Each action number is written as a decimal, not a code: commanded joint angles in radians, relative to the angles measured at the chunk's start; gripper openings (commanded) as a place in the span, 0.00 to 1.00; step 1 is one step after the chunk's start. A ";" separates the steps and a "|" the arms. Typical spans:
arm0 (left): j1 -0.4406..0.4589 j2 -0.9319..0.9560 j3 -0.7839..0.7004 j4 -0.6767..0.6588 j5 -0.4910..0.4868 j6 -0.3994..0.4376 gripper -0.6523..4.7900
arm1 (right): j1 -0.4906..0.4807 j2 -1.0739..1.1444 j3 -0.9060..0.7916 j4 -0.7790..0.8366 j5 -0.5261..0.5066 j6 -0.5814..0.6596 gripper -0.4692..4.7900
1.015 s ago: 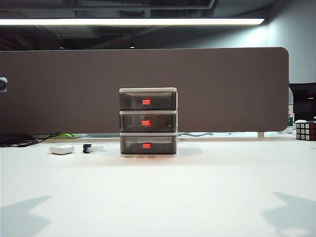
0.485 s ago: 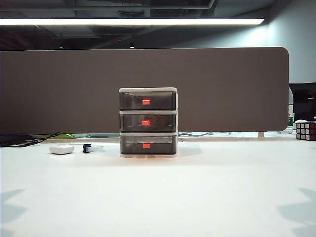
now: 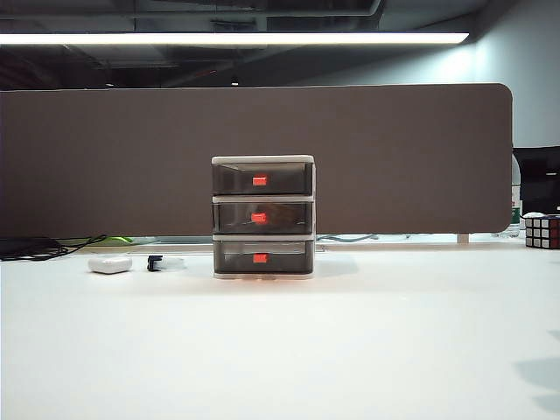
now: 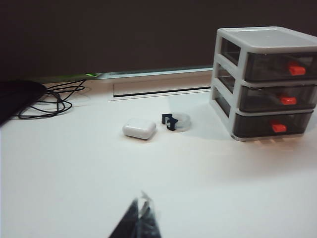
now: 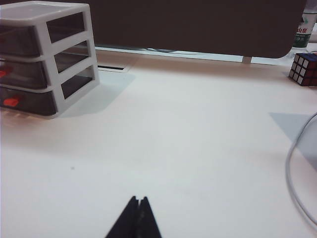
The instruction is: Open the second layer of the drawer on the table, pick up a pack of napkins on the table and put it in, and finally close the drawer.
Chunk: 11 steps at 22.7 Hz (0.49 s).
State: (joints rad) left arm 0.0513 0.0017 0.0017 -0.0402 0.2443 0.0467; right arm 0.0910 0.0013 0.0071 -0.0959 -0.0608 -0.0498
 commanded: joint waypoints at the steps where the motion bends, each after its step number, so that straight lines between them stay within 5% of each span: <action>1: 0.000 0.000 0.006 0.012 0.008 -0.035 0.11 | 0.000 -0.002 -0.006 0.028 -0.002 -0.002 0.08; 11: 0.000 0.000 0.006 -0.006 0.006 -0.043 0.11 | 0.000 -0.002 -0.006 0.024 -0.002 -0.003 0.08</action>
